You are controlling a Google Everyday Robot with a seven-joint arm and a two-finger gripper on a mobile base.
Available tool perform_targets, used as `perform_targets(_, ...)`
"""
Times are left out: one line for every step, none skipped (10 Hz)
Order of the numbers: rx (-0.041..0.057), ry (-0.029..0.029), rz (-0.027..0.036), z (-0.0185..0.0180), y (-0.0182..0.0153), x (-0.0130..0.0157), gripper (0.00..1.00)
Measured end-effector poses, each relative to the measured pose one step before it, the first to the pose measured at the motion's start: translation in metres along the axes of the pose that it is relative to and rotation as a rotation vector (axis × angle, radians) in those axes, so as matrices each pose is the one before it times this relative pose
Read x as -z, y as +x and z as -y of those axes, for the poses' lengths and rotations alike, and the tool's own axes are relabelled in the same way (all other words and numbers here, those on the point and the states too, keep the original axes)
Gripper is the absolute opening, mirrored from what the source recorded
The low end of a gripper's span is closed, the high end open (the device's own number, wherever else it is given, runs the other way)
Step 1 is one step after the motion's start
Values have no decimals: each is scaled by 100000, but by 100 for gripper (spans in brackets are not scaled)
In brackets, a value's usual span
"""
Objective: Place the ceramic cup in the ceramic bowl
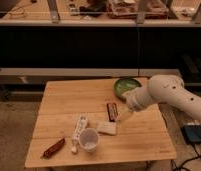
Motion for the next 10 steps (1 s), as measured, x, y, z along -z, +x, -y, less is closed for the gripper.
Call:
perform_targets(-1432,-827,272,-120,-217,178,80)
perform_targets(-318,50,279,-9,8,-89,80)
perform_targets(-1444,395,1760,67,-109,-300,80)
perform_targets(-2949,184,2571,44,-221,-347,80)
perform_targets(-3261,-249,2527,-53,-257,-292,80)
perform_targets(-5701,-1159,3506,-219,-290,-320,80)
perform_targets(-7149,-1809,2977,-404,-315,-160,80)
perform_targets(-7235,-2162,2425,-538,-338,-72,80)
perform_targets(-5110,-1640,1567,-401,-188,-56,80)
perform_targets(-3822,-1232,1089,-285,-77,-63,80)
